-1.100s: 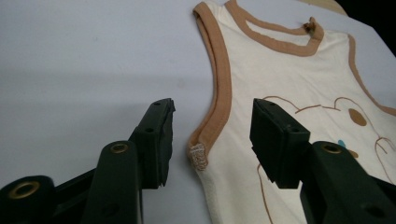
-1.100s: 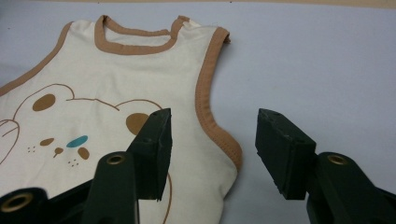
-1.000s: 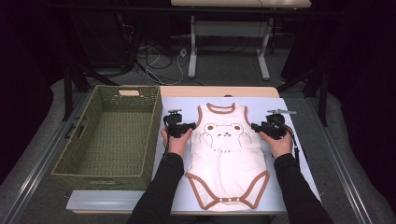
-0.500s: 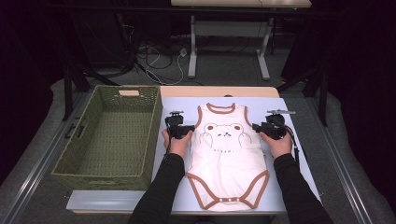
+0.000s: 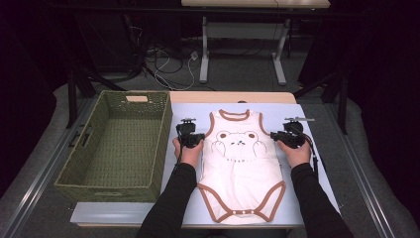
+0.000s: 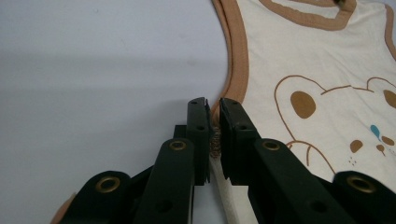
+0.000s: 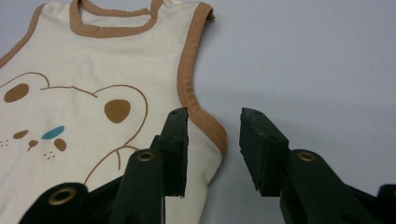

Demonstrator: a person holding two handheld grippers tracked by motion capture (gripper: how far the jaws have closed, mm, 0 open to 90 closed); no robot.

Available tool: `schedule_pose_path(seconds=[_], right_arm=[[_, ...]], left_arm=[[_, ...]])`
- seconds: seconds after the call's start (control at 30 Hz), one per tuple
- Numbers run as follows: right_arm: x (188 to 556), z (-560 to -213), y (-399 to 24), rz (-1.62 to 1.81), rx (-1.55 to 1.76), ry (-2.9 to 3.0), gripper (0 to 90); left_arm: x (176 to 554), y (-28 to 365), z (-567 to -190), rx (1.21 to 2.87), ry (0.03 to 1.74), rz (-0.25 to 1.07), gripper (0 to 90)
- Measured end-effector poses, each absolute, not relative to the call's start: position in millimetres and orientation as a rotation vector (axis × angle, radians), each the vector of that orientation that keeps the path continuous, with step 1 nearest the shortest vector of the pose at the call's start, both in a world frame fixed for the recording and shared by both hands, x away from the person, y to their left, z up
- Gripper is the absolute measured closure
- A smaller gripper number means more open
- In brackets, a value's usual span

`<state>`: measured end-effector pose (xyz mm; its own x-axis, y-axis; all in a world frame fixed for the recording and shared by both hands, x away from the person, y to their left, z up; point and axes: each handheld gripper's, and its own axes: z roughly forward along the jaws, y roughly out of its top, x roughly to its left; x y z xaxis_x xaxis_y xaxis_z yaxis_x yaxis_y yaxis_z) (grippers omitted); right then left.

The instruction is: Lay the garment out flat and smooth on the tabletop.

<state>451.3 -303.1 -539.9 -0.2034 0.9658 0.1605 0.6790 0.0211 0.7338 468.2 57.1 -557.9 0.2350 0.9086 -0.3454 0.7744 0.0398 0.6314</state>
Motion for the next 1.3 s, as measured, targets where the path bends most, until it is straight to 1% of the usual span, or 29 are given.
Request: schedule_pose_path(seconds=[0.43, 0.63, 0.8, 1.07, 1.3], right_arm=[[461, -554, -301, 0.992, 1.694, 1.948, 64.5], [462, -556, -300, 0.979, 1.678, 1.959, 69.5], [461, -557, -298, 0.982, 1.663, 1.957, 69.4], [462, -558, -297, 0.986, 1.646, 1.953, 71.9], [462, -558, -298, 0.975, 1.665, 1.95, 78.3]], left_arm=[[467, 57, -556, 1.75, 1.546, 0.232, 83.9], [467, 56, -556, 1.759, 1.551, 0.234, 84.2], [467, 56, -556, 1.757, 1.548, 0.235, 84.3], [468, 57, -556, 1.758, 1.545, 0.234, 84.7], [468, 57, -556, 1.758, 1.541, 0.225, 85.1]])
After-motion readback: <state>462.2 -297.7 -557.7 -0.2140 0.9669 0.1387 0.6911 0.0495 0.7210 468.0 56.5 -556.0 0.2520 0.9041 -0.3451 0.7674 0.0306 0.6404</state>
